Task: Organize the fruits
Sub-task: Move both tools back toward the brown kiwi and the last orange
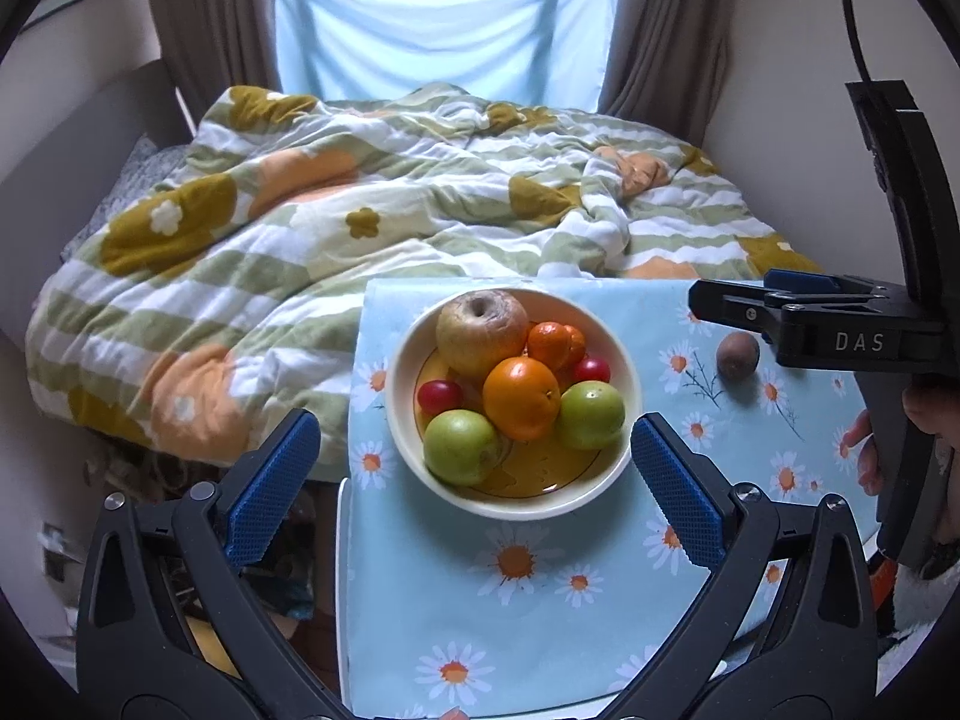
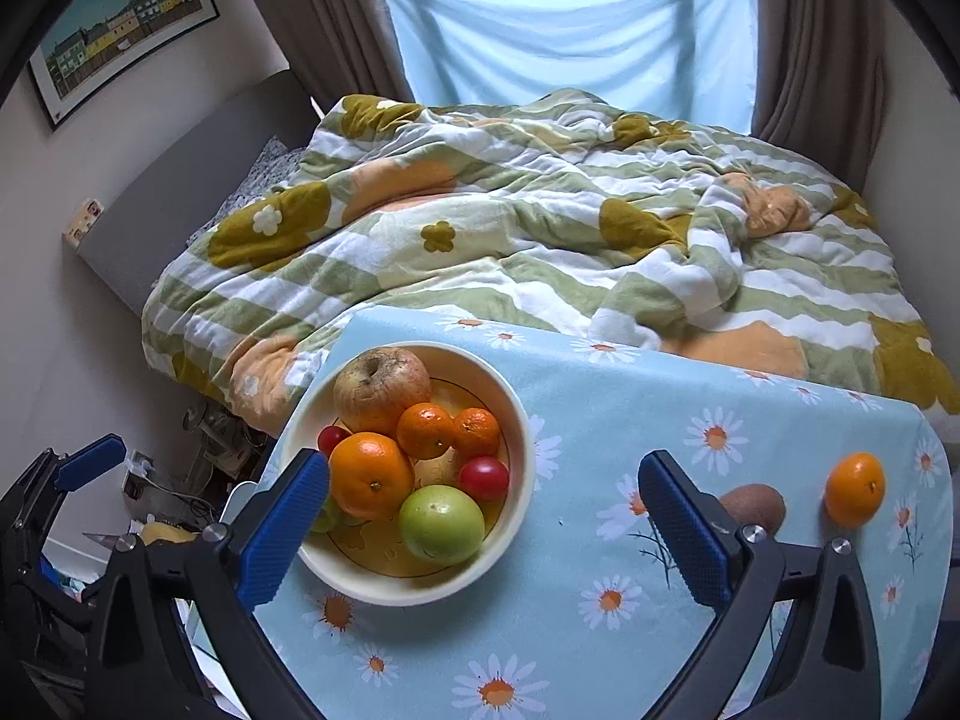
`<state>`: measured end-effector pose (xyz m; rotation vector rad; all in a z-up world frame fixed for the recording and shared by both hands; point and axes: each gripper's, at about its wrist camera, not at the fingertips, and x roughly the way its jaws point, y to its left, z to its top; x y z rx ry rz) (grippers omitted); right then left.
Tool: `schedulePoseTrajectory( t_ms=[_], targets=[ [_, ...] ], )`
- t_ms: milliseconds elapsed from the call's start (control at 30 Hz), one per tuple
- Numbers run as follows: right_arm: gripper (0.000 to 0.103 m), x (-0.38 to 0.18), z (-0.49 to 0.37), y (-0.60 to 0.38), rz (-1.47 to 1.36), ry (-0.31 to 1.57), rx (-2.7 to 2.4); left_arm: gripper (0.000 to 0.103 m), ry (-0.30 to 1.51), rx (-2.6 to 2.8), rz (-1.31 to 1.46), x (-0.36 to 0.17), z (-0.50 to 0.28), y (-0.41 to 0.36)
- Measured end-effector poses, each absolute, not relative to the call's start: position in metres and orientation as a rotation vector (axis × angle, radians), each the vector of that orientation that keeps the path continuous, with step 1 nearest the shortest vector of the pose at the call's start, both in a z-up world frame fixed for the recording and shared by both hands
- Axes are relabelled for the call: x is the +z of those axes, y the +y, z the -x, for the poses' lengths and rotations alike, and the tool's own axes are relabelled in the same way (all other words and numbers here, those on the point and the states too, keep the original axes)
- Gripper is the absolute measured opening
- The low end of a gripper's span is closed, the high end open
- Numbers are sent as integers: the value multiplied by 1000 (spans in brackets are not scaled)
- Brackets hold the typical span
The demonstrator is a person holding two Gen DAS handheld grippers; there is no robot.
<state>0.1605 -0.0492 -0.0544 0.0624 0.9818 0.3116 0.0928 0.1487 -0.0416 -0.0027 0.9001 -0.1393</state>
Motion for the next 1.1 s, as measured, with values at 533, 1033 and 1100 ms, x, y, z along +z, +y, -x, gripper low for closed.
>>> schedulePoseTrajectory(
  t_ms=[533,1033,1100],
  targets=[
    [103,-22,-122,-173,-118,934,179,103,864,-242,-47,-24,-113,36],
    [103,-57,-144,-299,-63,984,218,103,954,-184,27,-71,-142,-103],
    [103,-63,-149,-309,-58,985,234,103,972,-167,47,-83,-146,-113]
  ],
)
